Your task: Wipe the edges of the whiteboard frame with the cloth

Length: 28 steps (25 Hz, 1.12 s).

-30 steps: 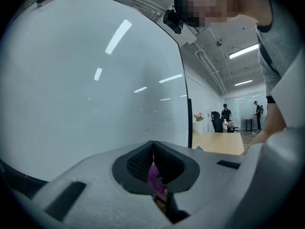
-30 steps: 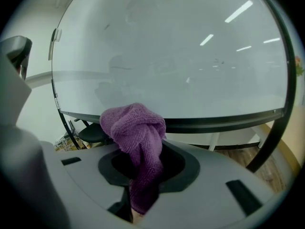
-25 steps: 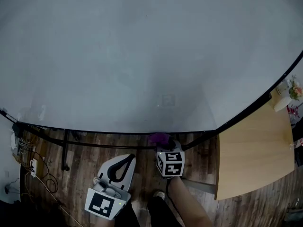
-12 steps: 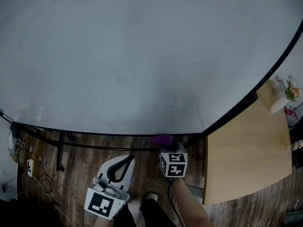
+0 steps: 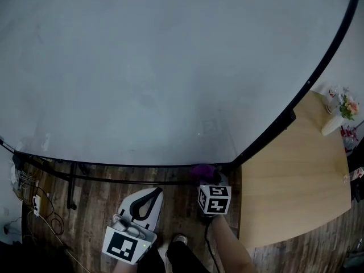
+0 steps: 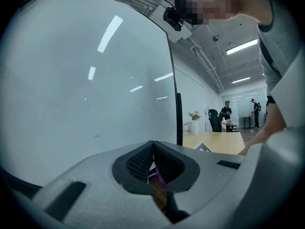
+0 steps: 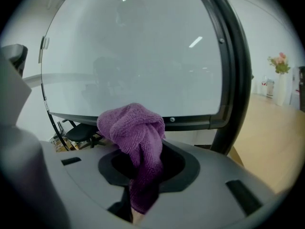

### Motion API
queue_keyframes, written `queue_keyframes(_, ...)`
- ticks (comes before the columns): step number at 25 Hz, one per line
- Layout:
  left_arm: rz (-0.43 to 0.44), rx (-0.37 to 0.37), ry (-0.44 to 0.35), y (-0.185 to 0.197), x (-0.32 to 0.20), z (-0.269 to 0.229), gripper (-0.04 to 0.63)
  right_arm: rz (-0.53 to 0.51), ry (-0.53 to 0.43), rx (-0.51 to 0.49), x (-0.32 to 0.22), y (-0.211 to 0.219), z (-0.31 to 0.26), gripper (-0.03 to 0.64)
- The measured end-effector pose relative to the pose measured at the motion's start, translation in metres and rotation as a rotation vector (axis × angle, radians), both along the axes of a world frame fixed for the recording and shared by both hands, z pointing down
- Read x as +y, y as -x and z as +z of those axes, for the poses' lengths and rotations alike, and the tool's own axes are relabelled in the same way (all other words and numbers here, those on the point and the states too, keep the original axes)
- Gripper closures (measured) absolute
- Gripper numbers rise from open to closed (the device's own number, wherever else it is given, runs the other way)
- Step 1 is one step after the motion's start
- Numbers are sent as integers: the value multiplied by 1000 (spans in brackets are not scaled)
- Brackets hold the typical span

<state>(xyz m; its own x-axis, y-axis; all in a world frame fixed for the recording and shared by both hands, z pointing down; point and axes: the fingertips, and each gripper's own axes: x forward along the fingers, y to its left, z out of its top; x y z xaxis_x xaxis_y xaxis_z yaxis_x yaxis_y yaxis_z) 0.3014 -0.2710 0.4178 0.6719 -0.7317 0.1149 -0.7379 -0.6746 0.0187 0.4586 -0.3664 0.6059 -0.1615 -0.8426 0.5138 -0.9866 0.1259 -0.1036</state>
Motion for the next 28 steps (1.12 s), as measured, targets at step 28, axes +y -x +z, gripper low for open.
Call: queue_keyframes(28,26,-7,7,-10,9,1,578,283,-17,-93,16,-89,-2,535)
